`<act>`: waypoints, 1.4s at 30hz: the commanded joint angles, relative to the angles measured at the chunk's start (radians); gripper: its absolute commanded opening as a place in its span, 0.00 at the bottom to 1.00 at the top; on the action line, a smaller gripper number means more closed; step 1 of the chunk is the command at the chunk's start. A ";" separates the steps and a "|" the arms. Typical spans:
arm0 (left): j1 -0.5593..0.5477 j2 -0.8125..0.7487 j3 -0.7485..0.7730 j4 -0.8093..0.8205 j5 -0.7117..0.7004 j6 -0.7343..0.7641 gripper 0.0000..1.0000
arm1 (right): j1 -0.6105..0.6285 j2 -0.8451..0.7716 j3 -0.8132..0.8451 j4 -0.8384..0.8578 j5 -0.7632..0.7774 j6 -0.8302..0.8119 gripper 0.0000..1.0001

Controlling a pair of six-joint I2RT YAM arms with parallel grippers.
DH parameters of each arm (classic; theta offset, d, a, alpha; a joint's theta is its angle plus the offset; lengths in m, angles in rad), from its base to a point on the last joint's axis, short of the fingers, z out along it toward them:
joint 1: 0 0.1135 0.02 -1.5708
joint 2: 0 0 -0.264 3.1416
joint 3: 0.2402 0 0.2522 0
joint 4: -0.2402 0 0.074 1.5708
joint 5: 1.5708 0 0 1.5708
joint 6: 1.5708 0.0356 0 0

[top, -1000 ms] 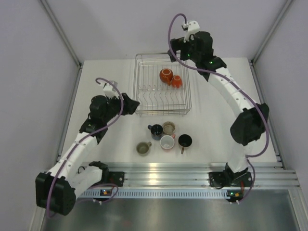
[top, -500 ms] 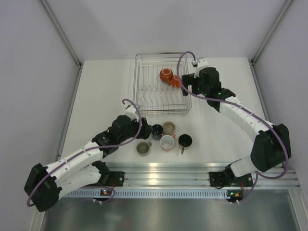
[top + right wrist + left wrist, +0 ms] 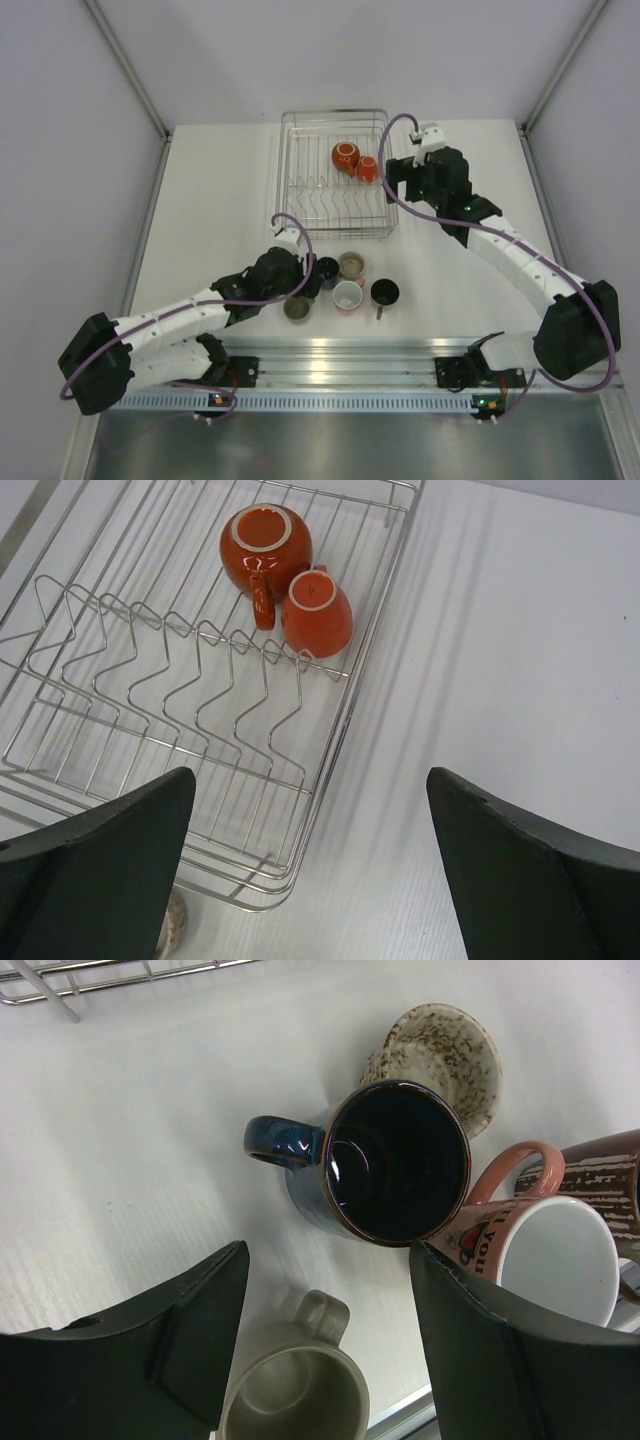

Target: Load the cups into the dish rack

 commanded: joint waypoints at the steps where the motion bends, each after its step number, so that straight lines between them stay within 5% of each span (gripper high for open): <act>1: -0.004 0.018 0.037 0.045 -0.035 -0.015 0.71 | 0.002 -0.034 -0.013 0.050 0.001 -0.005 0.99; 26: -0.004 0.085 0.030 0.165 -0.003 -0.063 0.69 | -0.030 -0.012 -0.022 0.050 -0.032 -0.008 0.99; 30: -0.004 0.107 0.031 0.160 -0.021 -0.075 0.64 | -0.032 -0.026 -0.033 0.044 -0.032 -0.009 0.99; 36: -0.004 0.113 0.036 0.162 -0.029 -0.081 0.40 | -0.039 -0.044 -0.056 0.042 -0.032 -0.005 0.99; 42: -0.004 0.136 0.039 0.162 -0.029 -0.076 0.37 | -0.042 -0.058 -0.073 0.044 -0.036 0.001 1.00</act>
